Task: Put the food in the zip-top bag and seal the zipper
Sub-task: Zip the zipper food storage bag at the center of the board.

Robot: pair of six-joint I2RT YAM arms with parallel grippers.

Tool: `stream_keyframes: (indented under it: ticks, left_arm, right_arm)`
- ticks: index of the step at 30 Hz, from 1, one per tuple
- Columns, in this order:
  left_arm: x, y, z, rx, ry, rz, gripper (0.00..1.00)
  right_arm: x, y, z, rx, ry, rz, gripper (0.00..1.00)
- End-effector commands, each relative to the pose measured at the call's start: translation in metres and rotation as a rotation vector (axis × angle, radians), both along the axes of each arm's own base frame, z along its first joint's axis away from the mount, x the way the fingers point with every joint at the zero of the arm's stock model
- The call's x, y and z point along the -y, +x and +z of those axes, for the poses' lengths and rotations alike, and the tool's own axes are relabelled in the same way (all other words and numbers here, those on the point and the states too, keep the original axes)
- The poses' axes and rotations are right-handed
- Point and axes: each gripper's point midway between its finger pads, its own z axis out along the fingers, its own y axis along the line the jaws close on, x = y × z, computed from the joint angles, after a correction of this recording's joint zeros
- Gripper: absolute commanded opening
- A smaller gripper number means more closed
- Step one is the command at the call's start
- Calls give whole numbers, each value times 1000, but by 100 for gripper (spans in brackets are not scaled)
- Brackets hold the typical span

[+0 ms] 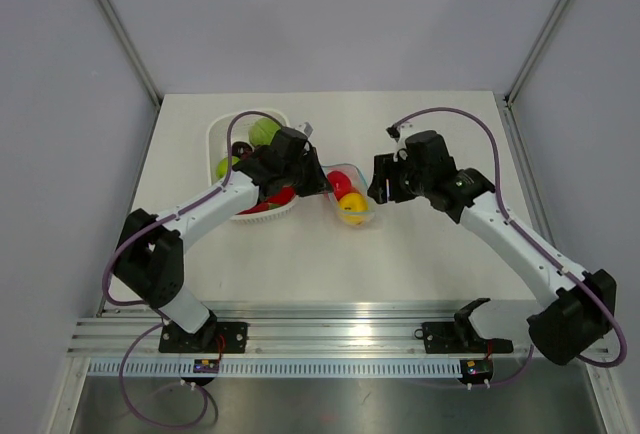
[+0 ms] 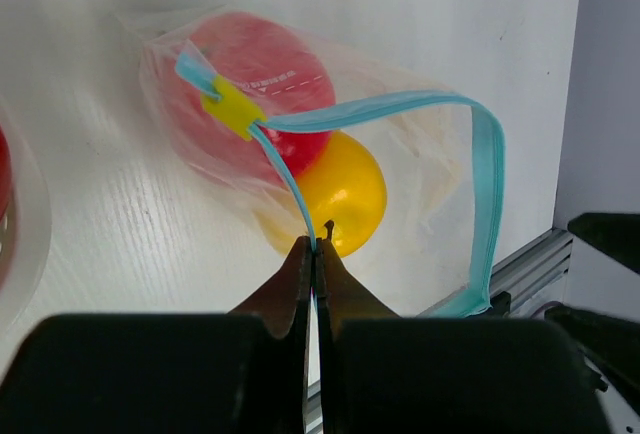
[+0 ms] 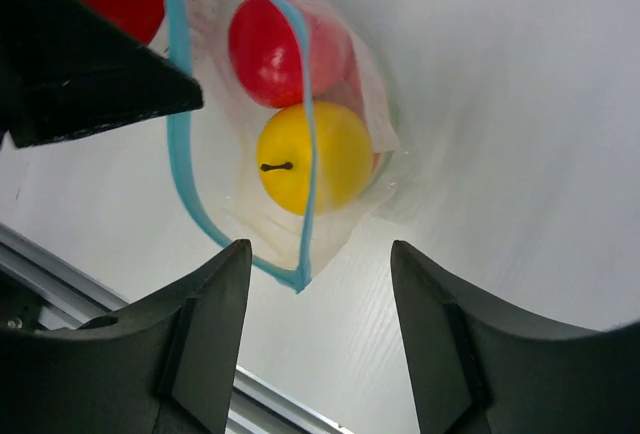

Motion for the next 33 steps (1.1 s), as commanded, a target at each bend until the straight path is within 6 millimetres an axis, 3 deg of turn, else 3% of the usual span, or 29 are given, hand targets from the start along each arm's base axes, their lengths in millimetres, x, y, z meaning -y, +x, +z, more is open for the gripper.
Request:
stream_keyframes:
  ticks: [1,2,7,10,16,23,25,29,33]
  left_arm:
    - [7,9,30,37,-63,40,0]
    - [8,9,31,33,-68,44,0]
    - [5,7,30,25,-57,62,0]
    - [5,6,31,27,-55,63,0]
    - [7,9,37,38,-59,63,0]
    - [9,10,38,38,-60,61,0]
    - [10,9,37,33,-59,58,0]
    - [13,9,38,29,-67,56,0]
    - [13,7,41,41,-66,48,0]
  right_arm:
    - [-6,1,19,193,-77,75,65]
    - [-6,-7,13,207,-84,101,65]
    - [-13,-24,29,471,-8,243,63]
    - [-5,-34,30,570,-24,278,64]
    - [-12,-39,-3,457,-106,384,60]
    - [-30,-25,-11,476,-86,399,54]
    - [-38,-23,-5,505,-53,406,52]
    - [-52,-14,-1,523,-9,412,42]
    - [-48,-5,-3,541,-26,368,20]
